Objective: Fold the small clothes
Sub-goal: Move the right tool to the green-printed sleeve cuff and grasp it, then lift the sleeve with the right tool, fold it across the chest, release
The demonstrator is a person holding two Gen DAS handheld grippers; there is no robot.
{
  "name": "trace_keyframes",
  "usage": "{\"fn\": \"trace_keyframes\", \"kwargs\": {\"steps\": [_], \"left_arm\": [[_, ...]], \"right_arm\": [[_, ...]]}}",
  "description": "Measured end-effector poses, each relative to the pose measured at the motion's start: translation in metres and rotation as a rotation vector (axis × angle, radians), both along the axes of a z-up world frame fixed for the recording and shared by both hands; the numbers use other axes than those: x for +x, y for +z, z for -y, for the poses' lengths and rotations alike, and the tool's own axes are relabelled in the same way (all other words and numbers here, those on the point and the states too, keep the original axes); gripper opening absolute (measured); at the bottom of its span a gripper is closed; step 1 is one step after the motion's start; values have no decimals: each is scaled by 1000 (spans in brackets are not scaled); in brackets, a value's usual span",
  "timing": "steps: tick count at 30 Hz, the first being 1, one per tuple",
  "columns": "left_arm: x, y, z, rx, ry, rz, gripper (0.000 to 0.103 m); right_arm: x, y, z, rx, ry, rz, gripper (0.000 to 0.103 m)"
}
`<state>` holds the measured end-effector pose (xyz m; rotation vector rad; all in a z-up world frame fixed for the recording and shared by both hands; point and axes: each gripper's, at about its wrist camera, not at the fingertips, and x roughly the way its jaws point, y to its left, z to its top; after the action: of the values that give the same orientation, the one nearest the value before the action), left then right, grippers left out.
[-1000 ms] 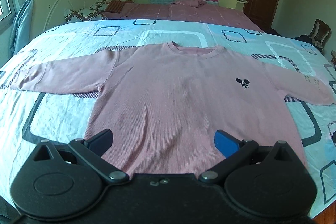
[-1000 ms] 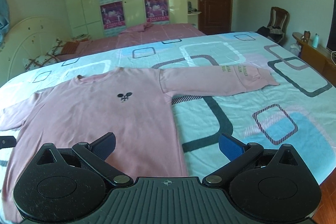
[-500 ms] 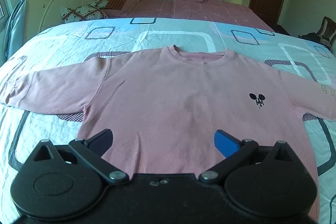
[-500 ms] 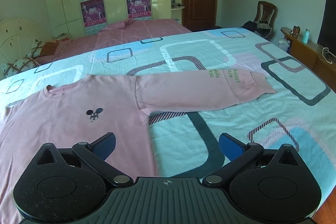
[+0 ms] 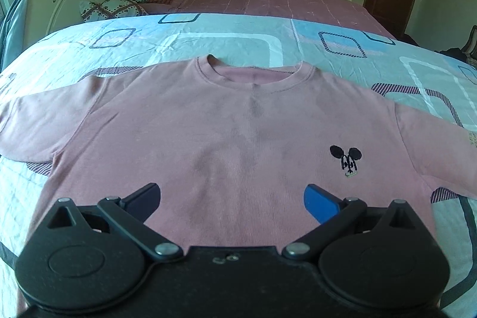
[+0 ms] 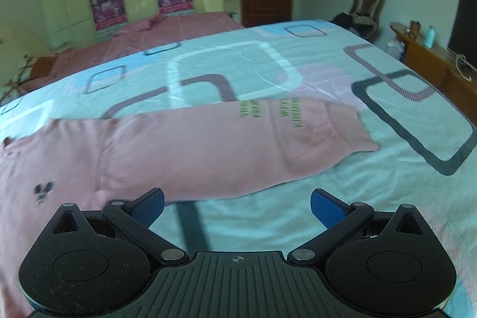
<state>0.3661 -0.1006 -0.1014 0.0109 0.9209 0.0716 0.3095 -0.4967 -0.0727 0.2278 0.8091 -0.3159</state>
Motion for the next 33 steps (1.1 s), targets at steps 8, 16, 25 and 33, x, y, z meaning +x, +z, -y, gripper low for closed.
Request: {"fn": "trace_keyframes", "kwargs": {"steps": [8, 16, 25, 33], "left_arm": [[11, -7, 22, 18, -31, 53, 102], [21, -12, 21, 44, -14, 26, 97], [28, -16, 9, 1, -4, -6, 85], [36, -12, -10, -69, 34, 19, 83]], "right_arm": [[18, -27, 82, 87, -156, 37, 102], [32, -51, 130, 184, -260, 27, 60], [32, -58, 149, 207, -321, 70, 16], [43, -35, 128, 154, -261, 148, 10]]}}
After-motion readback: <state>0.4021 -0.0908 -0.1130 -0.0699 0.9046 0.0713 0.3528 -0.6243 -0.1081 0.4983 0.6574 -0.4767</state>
